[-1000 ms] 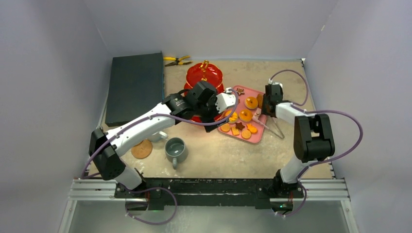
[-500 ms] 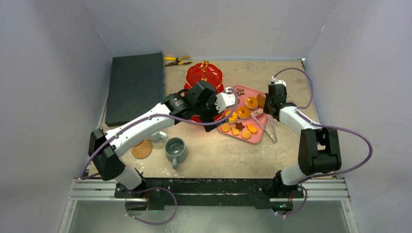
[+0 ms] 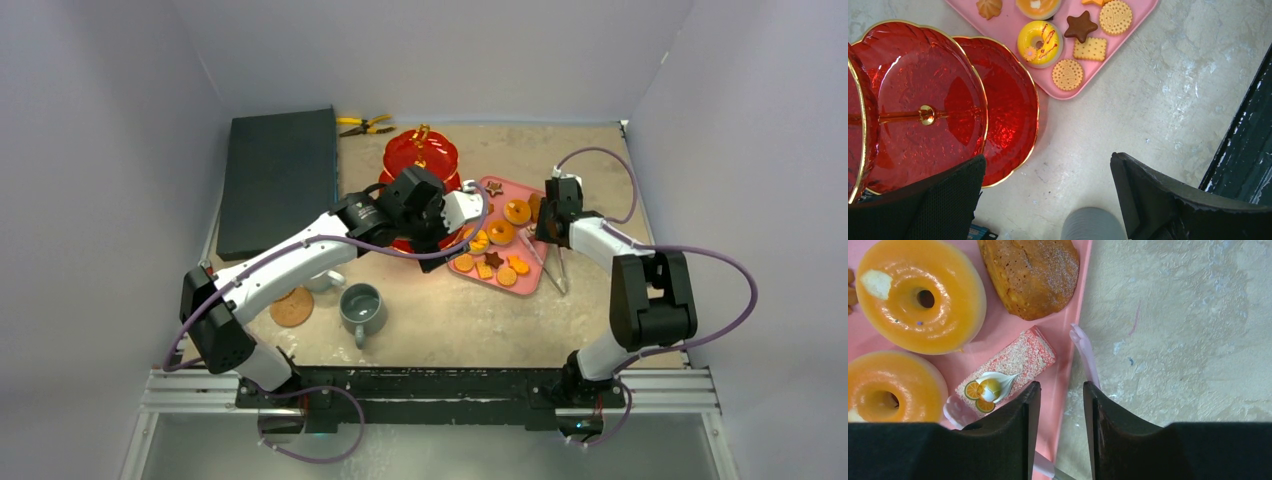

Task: Serve the afternoon tea
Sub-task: Pick up the clamp from the tray.

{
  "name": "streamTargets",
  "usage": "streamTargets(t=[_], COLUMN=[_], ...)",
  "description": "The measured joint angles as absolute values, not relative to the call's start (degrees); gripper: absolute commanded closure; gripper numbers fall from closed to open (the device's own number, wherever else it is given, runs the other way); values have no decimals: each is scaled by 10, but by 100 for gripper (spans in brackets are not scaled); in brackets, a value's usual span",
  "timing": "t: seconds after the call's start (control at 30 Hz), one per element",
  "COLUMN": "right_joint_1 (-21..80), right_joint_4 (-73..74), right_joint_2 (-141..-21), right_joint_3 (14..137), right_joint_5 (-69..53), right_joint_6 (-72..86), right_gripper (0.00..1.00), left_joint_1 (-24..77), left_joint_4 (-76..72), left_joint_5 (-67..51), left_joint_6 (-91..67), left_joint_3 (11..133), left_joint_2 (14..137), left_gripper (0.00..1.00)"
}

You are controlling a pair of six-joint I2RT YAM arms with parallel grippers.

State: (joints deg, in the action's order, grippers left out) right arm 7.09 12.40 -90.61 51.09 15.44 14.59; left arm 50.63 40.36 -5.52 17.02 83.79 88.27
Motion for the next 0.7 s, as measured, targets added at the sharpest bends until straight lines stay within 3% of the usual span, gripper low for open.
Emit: streamTargets(t=[0.4, 0.7], right_joint_1=[71, 43], right_joint_4=[135, 132], right_joint_2=[-847, -891], right_joint_3=[521, 522], right_joint_5=[161, 169], right_joint_6=[154, 166], right_gripper=[51, 57], left_joint_1=[506, 506], left_joint_4=[411, 413], left_joint_5=[-55, -55], left_joint_6=[170, 171], left_joint_3=[838, 838], left_joint_2=[880, 877], left_gripper=[4, 4])
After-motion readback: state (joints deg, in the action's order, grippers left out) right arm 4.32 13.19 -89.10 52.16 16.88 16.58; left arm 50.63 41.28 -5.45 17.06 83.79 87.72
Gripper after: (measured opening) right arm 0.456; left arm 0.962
